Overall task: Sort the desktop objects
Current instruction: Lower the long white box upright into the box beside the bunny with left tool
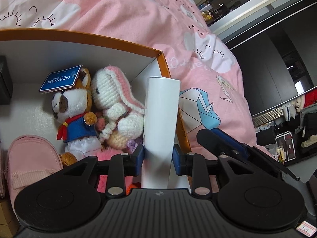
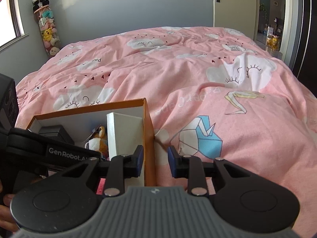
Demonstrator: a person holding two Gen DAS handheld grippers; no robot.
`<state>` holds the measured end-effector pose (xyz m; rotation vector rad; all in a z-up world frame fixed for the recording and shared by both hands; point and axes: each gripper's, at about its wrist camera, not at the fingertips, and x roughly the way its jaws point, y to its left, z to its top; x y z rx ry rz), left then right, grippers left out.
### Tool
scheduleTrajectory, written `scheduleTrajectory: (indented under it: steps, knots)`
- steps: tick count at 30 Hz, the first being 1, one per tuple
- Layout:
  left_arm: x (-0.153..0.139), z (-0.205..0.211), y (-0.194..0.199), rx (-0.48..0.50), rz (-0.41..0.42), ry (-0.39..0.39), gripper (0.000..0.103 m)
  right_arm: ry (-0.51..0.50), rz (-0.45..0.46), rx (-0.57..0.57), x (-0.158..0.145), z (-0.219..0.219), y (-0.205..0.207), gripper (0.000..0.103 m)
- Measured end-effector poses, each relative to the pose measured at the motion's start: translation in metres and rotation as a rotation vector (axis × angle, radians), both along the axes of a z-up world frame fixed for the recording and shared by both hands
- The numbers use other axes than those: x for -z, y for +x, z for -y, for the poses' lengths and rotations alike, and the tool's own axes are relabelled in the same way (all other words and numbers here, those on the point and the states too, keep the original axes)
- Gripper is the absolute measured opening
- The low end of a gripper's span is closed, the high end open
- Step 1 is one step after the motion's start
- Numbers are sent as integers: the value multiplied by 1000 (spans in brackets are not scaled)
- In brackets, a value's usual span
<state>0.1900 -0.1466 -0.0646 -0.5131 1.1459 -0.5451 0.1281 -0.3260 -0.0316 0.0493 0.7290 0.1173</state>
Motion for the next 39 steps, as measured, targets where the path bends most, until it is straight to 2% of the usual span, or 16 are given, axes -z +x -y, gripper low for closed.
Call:
scheduleTrajectory:
  steps: [9,15,17,19,22,26,30,34,37,39]
  knots:
    - [-8,-15,1,-47,-4,-85,34,-14,13,-79,-10,-12,-9,30]
    - [-9,-19,6,-61,7,-86,34,-73,-19,-128,-3,-29,-9,30]
    - [-14,-26,7,-70,38,-89,33,-82,-20,-152,-2,-34,-11,30]
    - [-20,-33,9,-92,73,-62,31,-93,-23,-180,0,-42,-11,30]
    - [-20,-43,18,-134,86,20,29,-139,-31,-203,6,-54,-8,30]
    - [-10,-46,26,-125,79,120,29,-208,-57,-214,19,-68,0,38]
    - [0,-42,26,-96,70,106,29,-296,-62,-187,29,-75,6,40]
    - [3,-37,27,-77,69,99,29,-292,-57,-183,25,-71,5,32]
    - [6,-32,30,-47,48,61,29,-310,-51,-171,23,-70,1,29]
    - [9,-25,31,-20,46,76,29,-319,-51,-157,23,-67,0,29]
